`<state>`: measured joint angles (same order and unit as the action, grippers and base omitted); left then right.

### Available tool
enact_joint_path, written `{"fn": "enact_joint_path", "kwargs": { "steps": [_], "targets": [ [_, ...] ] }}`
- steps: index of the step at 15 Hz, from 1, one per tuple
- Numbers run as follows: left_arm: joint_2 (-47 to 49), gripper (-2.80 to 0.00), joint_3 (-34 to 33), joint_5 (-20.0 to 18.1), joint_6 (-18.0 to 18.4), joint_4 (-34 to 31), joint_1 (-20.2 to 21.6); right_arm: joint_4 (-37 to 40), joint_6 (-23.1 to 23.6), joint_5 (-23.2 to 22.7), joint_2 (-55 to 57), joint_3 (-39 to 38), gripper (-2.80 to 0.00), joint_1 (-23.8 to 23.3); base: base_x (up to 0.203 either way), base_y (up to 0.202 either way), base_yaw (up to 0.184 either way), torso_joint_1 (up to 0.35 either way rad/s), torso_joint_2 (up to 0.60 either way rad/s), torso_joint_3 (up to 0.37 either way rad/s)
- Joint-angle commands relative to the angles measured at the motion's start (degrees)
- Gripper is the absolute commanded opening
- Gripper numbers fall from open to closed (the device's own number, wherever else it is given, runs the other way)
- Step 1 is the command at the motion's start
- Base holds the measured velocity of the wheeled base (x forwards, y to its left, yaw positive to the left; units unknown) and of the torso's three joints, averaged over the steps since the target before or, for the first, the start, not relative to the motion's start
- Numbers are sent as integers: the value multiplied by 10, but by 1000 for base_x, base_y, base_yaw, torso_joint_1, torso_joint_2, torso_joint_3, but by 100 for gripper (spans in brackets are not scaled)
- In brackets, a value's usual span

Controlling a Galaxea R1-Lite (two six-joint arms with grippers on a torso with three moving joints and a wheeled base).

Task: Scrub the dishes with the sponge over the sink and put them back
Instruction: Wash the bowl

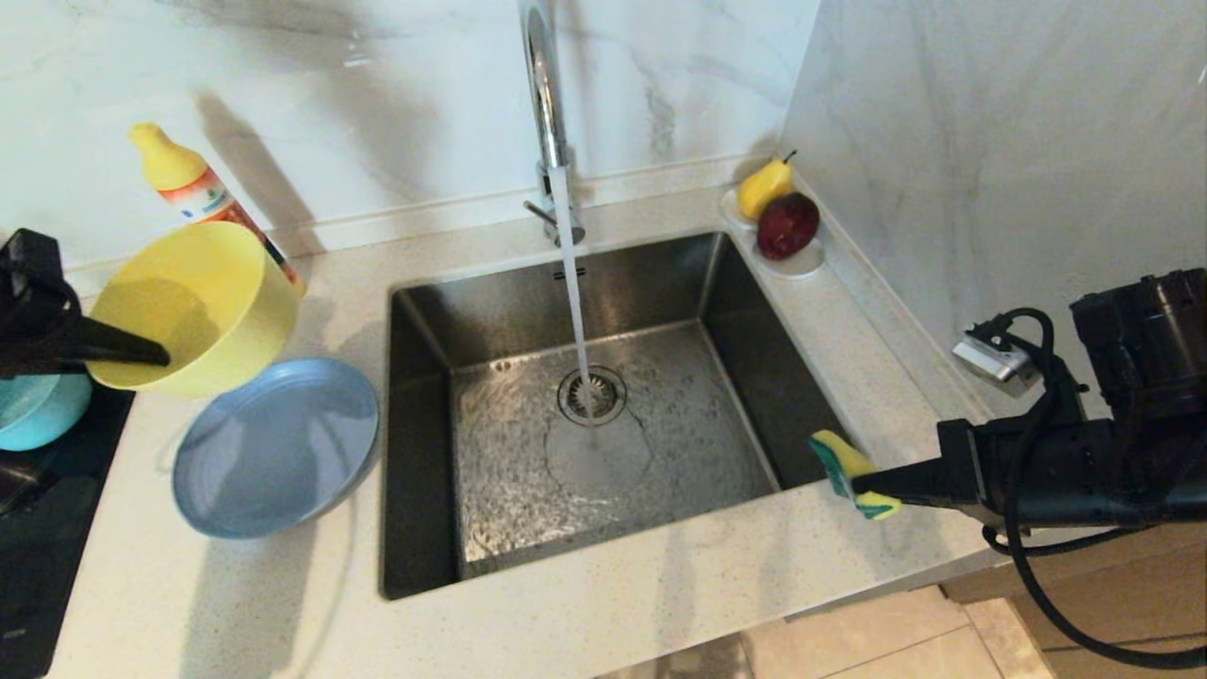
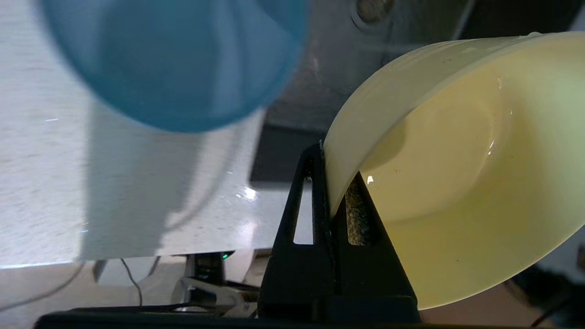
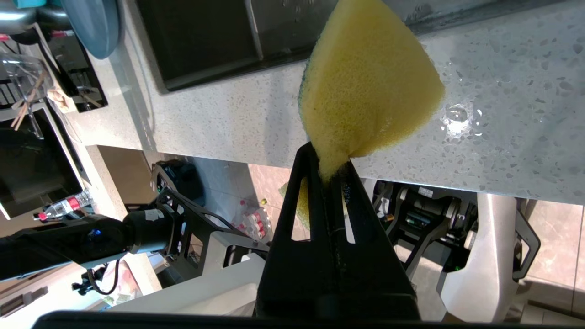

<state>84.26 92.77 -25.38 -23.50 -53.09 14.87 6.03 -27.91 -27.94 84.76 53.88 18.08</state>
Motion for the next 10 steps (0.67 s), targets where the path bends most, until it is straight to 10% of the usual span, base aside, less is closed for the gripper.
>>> {"fn": "enact_joint_path", "kwargs": {
  "steps": [1, 10],
  "targets": [
    [11, -280, 8, 22, -10, 0, -77, 0, 0, -1, -6, 0, -280, 0, 0, 0, 0, 0, 0, 0],
    [168, -280, 11, 174, -171, 122, -259, 1, 0, -2, -40, -2, -280, 0, 0, 0, 0, 0, 0, 0]
  ]
}}
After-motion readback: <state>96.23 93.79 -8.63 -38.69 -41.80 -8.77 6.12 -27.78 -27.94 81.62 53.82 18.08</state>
